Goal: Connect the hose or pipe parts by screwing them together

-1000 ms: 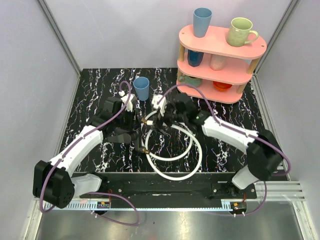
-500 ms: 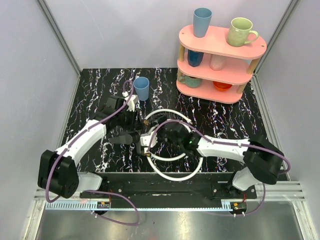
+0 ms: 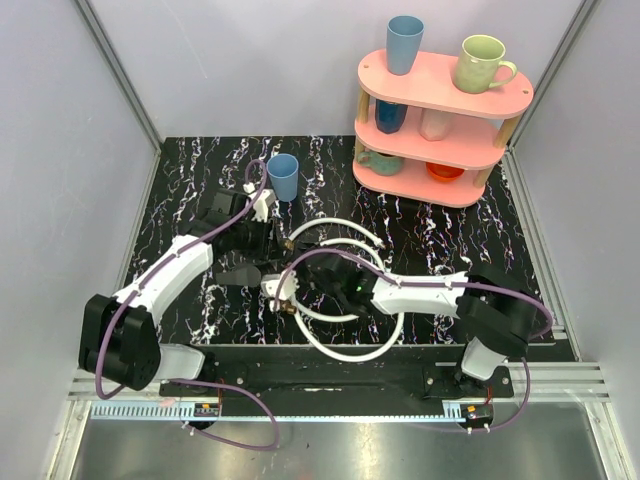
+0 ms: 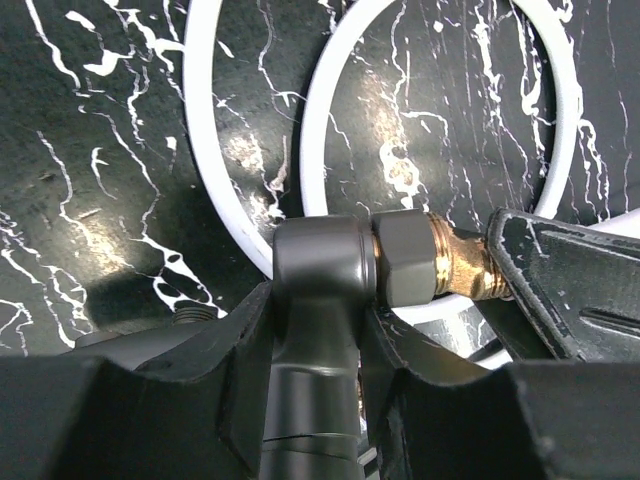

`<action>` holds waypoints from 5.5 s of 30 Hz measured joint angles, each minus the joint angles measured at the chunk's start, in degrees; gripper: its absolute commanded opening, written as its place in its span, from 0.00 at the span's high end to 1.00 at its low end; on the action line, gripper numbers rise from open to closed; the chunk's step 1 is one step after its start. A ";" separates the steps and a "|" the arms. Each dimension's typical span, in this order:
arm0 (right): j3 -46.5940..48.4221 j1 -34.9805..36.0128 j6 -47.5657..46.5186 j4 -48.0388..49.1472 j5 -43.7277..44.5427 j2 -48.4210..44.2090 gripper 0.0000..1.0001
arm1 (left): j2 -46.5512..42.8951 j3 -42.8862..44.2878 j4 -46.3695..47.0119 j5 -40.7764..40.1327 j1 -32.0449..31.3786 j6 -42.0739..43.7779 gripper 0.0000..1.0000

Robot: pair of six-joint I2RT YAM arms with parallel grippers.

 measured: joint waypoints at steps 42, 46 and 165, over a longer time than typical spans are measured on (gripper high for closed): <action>17.75 -23.45 63.95 -28.06 -41.70 -5.55 0.06 | -12.55 -8.31 9.90 -5.73 -0.52 -1.31 1.00; 5.05 -17.81 46.51 -17.86 -36.13 -16.41 0.07 | -10.67 -7.19 8.74 -4.39 -0.28 -1.22 1.00; 24.46 -14.38 55.19 -34.14 -33.35 8.41 1.00 | -7.08 -5.62 4.35 -8.00 0.79 2.49 1.00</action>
